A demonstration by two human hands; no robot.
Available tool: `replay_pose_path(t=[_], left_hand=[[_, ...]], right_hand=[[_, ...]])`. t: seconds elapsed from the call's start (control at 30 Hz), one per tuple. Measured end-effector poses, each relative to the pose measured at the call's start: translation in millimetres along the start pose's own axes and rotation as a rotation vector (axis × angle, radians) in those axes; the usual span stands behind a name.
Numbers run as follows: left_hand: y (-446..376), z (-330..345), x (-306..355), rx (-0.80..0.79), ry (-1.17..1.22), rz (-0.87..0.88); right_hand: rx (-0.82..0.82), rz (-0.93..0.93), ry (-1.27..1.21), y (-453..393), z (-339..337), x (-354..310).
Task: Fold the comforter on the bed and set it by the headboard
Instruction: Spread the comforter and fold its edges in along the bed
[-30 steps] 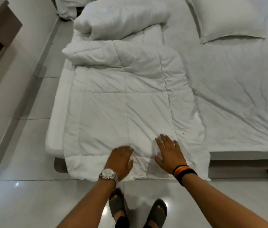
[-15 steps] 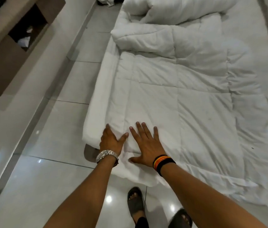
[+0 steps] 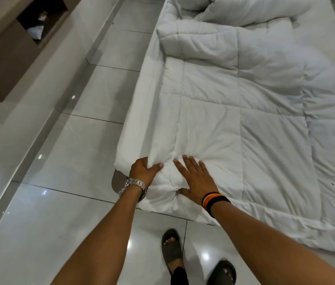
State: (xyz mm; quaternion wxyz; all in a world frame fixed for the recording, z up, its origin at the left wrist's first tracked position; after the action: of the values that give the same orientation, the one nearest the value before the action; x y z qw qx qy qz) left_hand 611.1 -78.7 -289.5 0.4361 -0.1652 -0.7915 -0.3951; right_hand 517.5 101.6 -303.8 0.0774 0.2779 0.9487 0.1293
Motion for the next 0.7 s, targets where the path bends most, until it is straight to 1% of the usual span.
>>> replay_pose_path(t=[0.1, 0.17, 0.23, 0.3, 0.4, 0.43, 0.5, 0.57, 0.63, 0.7], left_hand=[[24.3, -25.3, -12.2, -0.025, 0.057, -0.001], [44.5, -46.3, -37.6, -0.028, 0.118, -0.061], [66.3, -67.8, -70.2, 0.004, 0.133, -0.127], [82.5, -81.3, -103.7, 0.04, 0.145, -0.182], [100.0, -86.0, -124.0, 0.091, 0.154, -0.182], [100.8, -85.8, -125.4, 0.112, 0.158, -0.179], [103.6, -79.7, -121.1, 0.147, 0.075, -0.16], [100.7, -70.5, -108.1, 0.208, -0.077, -0.098], [98.3, -50.3, -86.9, 0.256, -0.229, -0.031], [98.0, -13.7, -47.6, 0.242, -0.35, 0.105]], right_hand=[[-0.023, -0.066, -0.011, 14.1, 5.7, -23.9], [-0.015, -0.104, -0.003, 26.8, 15.9, -50.4], [-0.014, -0.141, -0.002, 41.8, 32.5, -80.1], [-0.046, -0.165, -0.004, 54.4, 51.3, -103.9], [-0.048, -0.176, -0.02, 74.1, 63.5, -117.3], [-0.038, -0.169, -0.04, 79.8, 61.7, -114.8], [-0.015, -0.119, -0.093, 98.2, 53.2, -97.1], [0.018, -0.019, -0.1, 113.3, 40.8, -58.3], [0.014, 0.095, -0.112, 126.0, 32.8, -10.9], [0.027, 0.213, -0.118, 139.5, 23.6, 41.4]])
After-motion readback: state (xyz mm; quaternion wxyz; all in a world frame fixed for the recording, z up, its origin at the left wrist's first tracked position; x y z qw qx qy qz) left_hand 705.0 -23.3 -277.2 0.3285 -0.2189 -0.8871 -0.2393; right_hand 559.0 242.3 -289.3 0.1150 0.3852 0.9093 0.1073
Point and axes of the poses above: each hand's wrist, its own y-axis away from the middle knuckle, its own z-axis out of the palm, x = y × z, the point moved 8 cm from there along -y, towards the middle knuckle, and after that the axes turned 11 degrees about y, right-handed, at the moved point
